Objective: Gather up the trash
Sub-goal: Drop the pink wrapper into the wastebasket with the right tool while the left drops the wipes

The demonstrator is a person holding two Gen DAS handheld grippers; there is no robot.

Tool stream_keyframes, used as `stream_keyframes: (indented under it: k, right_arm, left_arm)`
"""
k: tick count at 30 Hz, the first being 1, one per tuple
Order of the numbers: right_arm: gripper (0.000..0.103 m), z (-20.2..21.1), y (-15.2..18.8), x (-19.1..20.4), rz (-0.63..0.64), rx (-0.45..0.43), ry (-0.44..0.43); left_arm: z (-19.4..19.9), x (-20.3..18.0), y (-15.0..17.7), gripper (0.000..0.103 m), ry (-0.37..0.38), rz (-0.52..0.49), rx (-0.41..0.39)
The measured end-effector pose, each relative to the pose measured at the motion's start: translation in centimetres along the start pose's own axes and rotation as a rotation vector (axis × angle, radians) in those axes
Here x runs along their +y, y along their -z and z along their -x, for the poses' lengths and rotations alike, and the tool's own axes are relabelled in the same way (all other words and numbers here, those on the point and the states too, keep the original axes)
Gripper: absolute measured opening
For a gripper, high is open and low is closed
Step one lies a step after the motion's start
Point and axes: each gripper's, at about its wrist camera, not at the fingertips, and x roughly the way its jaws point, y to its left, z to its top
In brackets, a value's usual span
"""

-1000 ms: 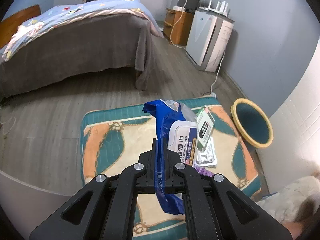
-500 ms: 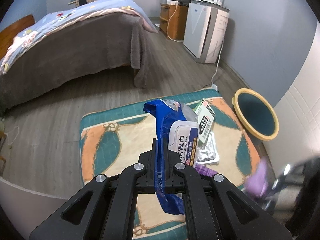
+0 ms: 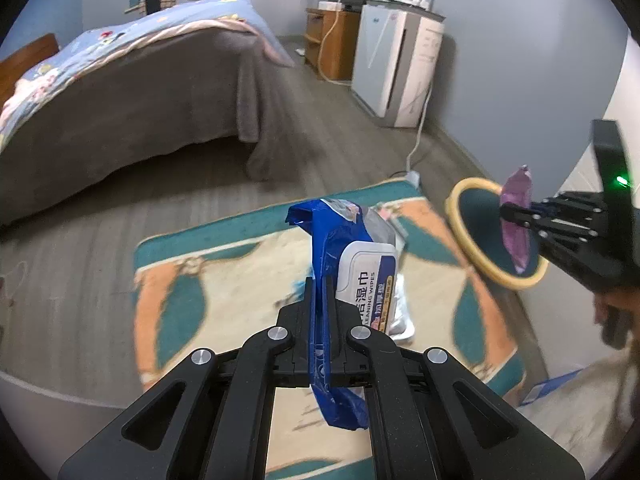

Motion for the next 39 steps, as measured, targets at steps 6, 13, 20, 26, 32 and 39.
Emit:
stream_keyframes:
  k: [6, 13, 20, 26, 32, 39]
  right_arm:
    - [0.006, -3.2, 1.8, -8.5, -0.248, 0.064, 0.108]
    - [0.006, -5.2, 5.2, -15.1, -0.437, 0.129, 0.147]
    - [0.006, -5.9, 7.9, -18.9, -0.541, 0.166, 0.196]
    - [0.006, -6.0, 8.0, -19.0, -0.545, 0.164, 0.191]
    - [0.019, -5.8, 7.8, -18.7, -0.535, 0.158, 0.194]
    - [0.050, -5.1, 7.4, -18.3, -0.544, 0.145, 0.183]
  left_arm:
    - [-3.2, -6.1, -2.9, 0.003, 0.059, -0.083, -0.012]
    - [-8.1, -14.2, -5.9, 0.003, 0.165, -0.169, 0.017]
    - [-13.1, -21.1, -8.3, 0.003, 0.201, -0.249, 0.052]
    - [-16.2, -23.8, -8.7, 0.003, 0.216, -0.246, 0.061]
    - [-16.1, -23.9, -8.9, 0.023, 0.211, -0.243, 0.022]
    - [-13.9, -21.6, -9.3, 0.057, 0.213, -0.199, -0.013]
